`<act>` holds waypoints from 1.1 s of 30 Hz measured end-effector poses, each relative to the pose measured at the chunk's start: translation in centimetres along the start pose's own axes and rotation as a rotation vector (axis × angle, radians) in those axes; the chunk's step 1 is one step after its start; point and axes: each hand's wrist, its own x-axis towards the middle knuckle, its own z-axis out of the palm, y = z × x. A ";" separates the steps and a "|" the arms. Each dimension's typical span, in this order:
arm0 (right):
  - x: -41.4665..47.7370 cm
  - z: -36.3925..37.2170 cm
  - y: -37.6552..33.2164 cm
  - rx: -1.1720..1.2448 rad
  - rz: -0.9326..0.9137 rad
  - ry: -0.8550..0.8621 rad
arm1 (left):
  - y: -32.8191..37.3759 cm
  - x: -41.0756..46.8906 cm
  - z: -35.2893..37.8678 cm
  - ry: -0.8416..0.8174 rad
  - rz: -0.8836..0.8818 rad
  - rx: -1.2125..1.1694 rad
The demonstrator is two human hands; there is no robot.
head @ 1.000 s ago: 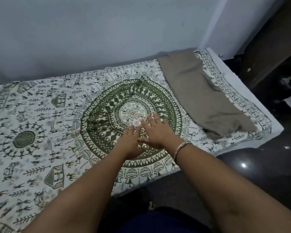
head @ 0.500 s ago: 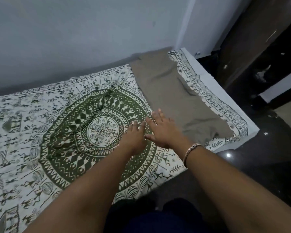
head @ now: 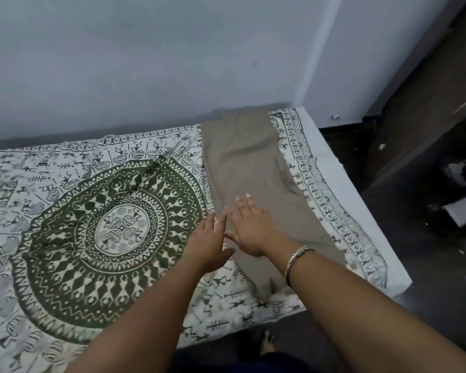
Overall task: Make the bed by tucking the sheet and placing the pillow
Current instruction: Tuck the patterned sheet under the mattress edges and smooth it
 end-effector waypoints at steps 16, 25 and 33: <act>-1.8 -2.3 13.5 0.011 -0.071 -0.050 | 12.4 8.5 1.8 0.043 0.005 0.065; -0.8 -2.8 26.1 -0.133 -0.157 -0.091 | 20.9 12.2 4.1 0.116 -0.192 -0.040; -2.9 -4.2 36.6 -0.261 -0.415 -0.127 | 34.1 12.0 8.5 0.217 -0.559 -0.288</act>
